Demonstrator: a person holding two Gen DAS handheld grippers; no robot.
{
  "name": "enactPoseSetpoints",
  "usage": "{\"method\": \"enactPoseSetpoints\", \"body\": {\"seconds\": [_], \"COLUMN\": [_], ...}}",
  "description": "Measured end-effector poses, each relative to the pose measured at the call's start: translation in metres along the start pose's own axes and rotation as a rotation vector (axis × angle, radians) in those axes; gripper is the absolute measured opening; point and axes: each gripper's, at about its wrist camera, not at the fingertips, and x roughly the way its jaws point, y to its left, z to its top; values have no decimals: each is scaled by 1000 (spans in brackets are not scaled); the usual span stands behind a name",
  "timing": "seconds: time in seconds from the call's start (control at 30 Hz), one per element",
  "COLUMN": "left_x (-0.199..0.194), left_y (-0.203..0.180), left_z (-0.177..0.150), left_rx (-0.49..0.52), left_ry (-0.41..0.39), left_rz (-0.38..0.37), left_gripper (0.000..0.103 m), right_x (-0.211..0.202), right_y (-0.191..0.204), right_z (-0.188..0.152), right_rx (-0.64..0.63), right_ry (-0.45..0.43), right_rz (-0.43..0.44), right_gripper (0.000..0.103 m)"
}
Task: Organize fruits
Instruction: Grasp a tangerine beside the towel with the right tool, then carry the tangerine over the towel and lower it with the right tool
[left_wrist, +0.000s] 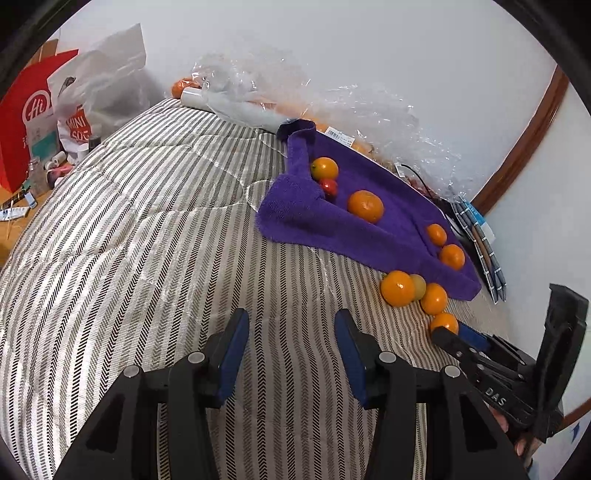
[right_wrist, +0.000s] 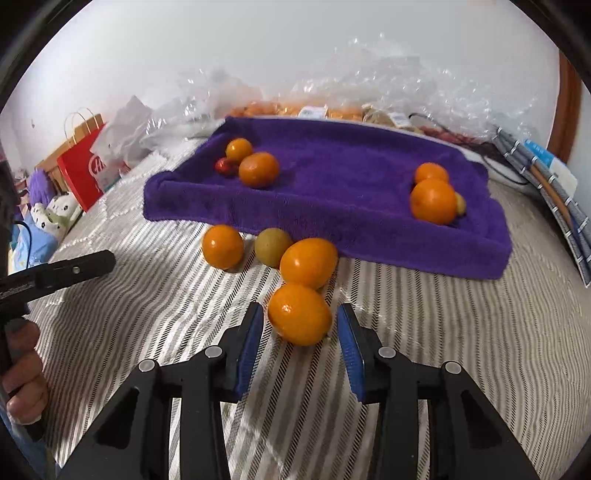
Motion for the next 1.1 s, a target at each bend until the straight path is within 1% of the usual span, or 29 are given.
{"method": "enactPoseSetpoints", "body": {"seconds": [0.07,0.1,0.2,0.47,0.53,0.6,0.67,0.73,0.87,0.97,1.03,1.1], "left_x": [1,2,1,1,2,0,-4,-9,-4,10,23,38], "left_y": [-3,-5,-5,-8,-11,-18,-32,-48,-79,-98,-108,-115], "left_z": [-1,-1,-1,-3,-4,-6,-10,-10,-3,6,11,13], "left_rx": [11,16,27,55,82,116,157,186,262,293,331,355], "left_ry": [-1,0,0,-1,14,23,46,45,43,66,58,78], "left_rz": [8,14,17,32,27,46,51,45,78,113,111,142], "left_gripper": [45,45,45,45,45,45,45,46,46,46,46,46], "right_x": [8,12,11,-11,-17,-23,-27,-31,-36,-40,-42,-43], "right_y": [1,1,1,-19,-26,-36,-45,-57,-78,-92,-102,-112], "right_z": [3,3,3,-4,-6,-10,-14,-17,-22,-25,-28,-30], "right_rx": [-1,-4,-6,77,82,86,87,90,111,120,146,177], "right_ry": [32,47,32,-44,-62,-74,-77,-78,-87,-94,-93,-90], "right_rz": [-10,-19,-2,44,24,-6,-32,-58,-89,-123,-119,-122], "right_gripper": [40,37,36,36,36,36,36,36,36,36,36,36]}}
